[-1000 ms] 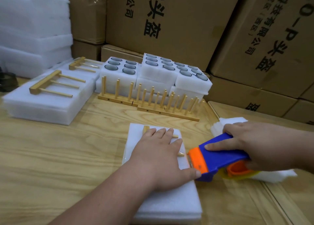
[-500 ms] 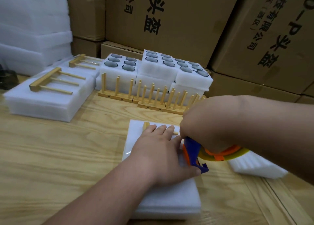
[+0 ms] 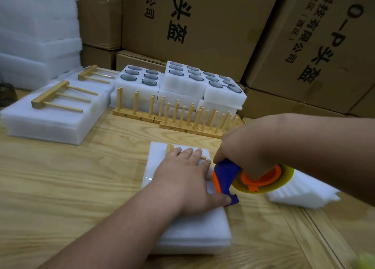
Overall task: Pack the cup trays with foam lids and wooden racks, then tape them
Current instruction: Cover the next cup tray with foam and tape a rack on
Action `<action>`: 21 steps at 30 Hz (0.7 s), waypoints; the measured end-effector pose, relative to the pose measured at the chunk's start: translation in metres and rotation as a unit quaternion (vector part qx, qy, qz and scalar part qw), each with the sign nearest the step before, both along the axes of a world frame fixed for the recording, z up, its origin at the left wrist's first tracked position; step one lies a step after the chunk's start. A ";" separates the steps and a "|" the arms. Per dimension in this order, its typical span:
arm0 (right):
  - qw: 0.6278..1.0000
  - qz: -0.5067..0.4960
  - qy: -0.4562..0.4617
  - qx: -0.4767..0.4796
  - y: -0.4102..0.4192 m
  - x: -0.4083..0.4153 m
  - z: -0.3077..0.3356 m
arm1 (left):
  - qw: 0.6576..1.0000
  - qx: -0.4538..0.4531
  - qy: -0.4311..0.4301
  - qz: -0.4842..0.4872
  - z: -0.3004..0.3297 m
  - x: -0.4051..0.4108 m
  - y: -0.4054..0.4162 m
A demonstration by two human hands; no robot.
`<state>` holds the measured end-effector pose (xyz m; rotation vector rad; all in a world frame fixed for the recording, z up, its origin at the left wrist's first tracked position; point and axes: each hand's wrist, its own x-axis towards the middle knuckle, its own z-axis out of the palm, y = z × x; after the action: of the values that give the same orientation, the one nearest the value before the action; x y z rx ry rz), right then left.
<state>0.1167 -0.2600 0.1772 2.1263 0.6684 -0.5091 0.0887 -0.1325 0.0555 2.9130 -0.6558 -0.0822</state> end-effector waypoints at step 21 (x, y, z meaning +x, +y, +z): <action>0.983 -0.157 -0.013 0.093 0.017 -0.014 -0.012 | 1.000 0.013 -0.005 0.002 0.002 -0.001 -0.002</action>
<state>0.1024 -0.2434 0.1647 2.4285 0.3772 -0.6059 0.0882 -0.1350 0.0576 2.9406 -0.6566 -0.0754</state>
